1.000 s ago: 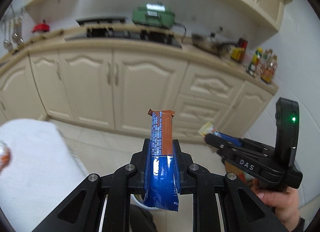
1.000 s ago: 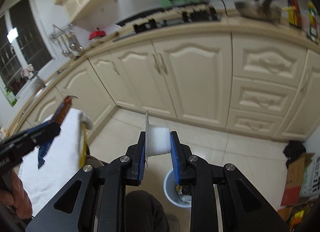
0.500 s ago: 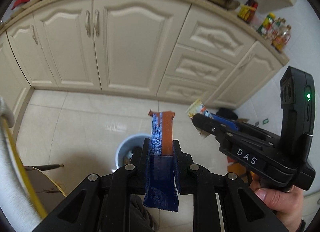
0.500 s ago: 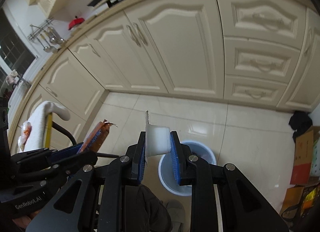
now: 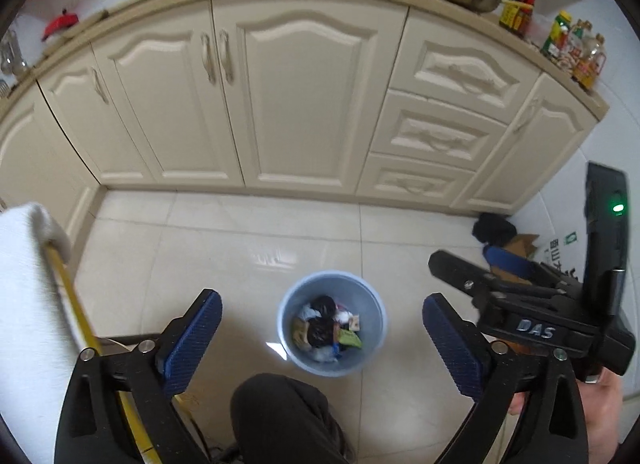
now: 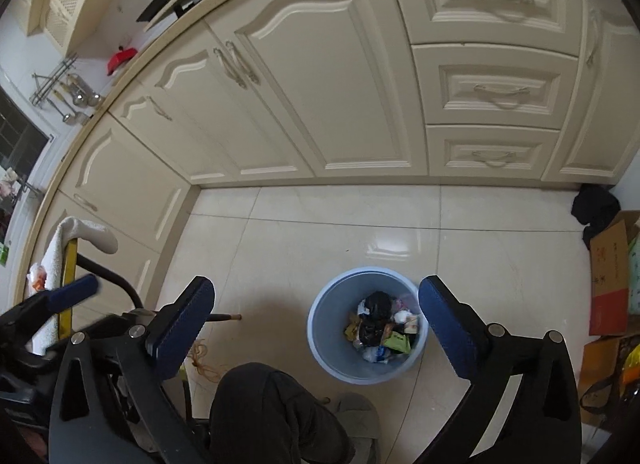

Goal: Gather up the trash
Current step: 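Bring both empty grippers back to the table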

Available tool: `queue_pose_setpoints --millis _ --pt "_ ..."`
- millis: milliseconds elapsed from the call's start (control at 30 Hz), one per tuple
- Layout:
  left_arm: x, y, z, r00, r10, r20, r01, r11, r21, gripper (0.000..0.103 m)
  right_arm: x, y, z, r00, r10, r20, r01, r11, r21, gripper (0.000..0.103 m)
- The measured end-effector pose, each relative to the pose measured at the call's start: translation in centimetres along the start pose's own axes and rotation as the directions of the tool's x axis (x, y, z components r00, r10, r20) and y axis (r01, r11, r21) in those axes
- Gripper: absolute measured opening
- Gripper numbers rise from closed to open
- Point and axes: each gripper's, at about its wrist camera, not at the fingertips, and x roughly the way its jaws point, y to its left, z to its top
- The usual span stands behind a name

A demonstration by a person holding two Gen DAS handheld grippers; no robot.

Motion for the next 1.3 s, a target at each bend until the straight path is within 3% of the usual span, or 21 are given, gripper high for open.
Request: queue_pose_setpoints --millis 233,400,500,933,1133,1300 --pt "-4.8 0.8 -1.2 0.995 0.004 0.096 -0.004 1.0 0.002 0.102 -1.8 1.7 0.2 1.0 0.003 0.018 -0.003 1.0 -0.002 0.103" --pt "-9.5 1.4 -4.3 0.986 0.006 0.168 -0.006 1.0 -0.002 0.102 -4.3 4.1 0.6 0.998 0.023 0.064 -0.021 0.999 -0.036 0.103" --pt "-14.7 4.3 -7.5 0.976 0.001 0.218 0.002 1.0 -0.016 0.102 -6.5 6.3 0.9 0.994 0.042 0.103 -0.034 0.997 -0.074 0.103" --pt "-28.8 11.9 -17.4 0.918 0.113 0.381 -0.047 0.983 -0.179 0.102 -12.0 18.4 0.0 0.968 0.176 0.178 -0.119 0.949 -0.291 0.103" --pt "-33.8 13.7 -22.3 0.874 0.221 0.433 -0.111 0.958 -0.263 0.102 -12.9 24.3 -1.4 0.955 0.247 0.165 -0.165 0.903 -0.395 0.103" --pt "-37.2 15.2 -27.0 0.842 0.31 0.442 -0.154 0.923 -0.353 0.102 -12.9 29.5 -3.0 0.943 0.308 0.124 -0.211 0.843 -0.494 0.103"
